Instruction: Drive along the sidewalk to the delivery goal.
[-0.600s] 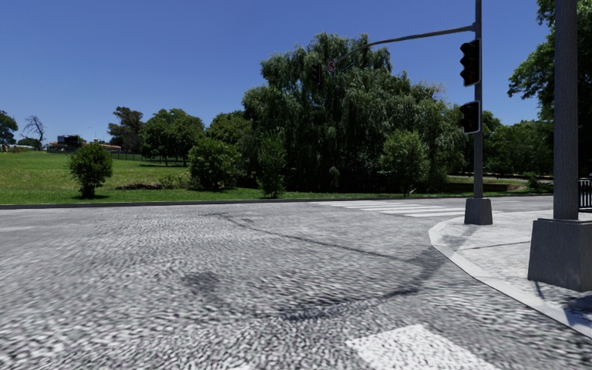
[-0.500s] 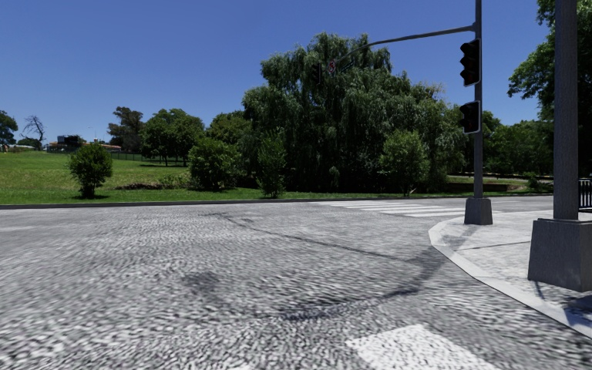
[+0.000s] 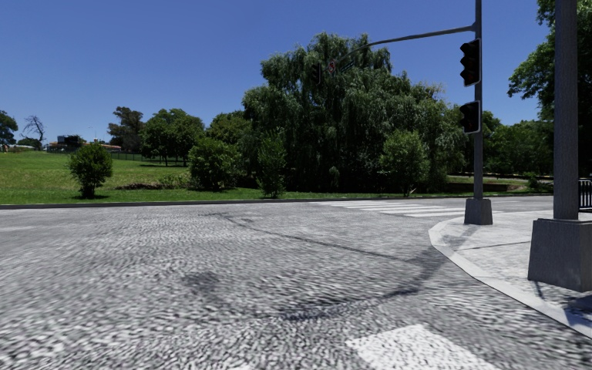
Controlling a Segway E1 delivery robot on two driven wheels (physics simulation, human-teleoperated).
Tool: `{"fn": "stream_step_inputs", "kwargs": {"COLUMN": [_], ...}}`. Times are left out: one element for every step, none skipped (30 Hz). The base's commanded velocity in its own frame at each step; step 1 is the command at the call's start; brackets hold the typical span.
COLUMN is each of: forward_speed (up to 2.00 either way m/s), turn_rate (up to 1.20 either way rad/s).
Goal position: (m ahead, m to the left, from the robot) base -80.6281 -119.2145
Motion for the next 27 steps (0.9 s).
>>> {"fn": "stream_step_inputs", "kwargs": {"forward_speed": [0.0, 0.0, 0.0, 0.0, 0.0, 0.0, 0.0, 0.0, 0.0, 0.0, 0.0, 0.0, 0.0, 0.0, 0.0, 0.0, 0.0, 0.0, 0.0, 0.0, 0.0, 0.0, 0.0, 0.0, 0.0, 0.0, 0.0], "turn_rate": [0.0, 0.0, 0.0, 0.0, 0.0, 0.0, 0.0, 0.0, 0.0, 0.0, 0.0, 0.0, -0.03, -0.16, -0.25, -0.25, -0.27, -0.28, -0.28, -0.28, -0.28, -0.28, -0.28, -0.28, -0.28, -0.28, -0.28]}}
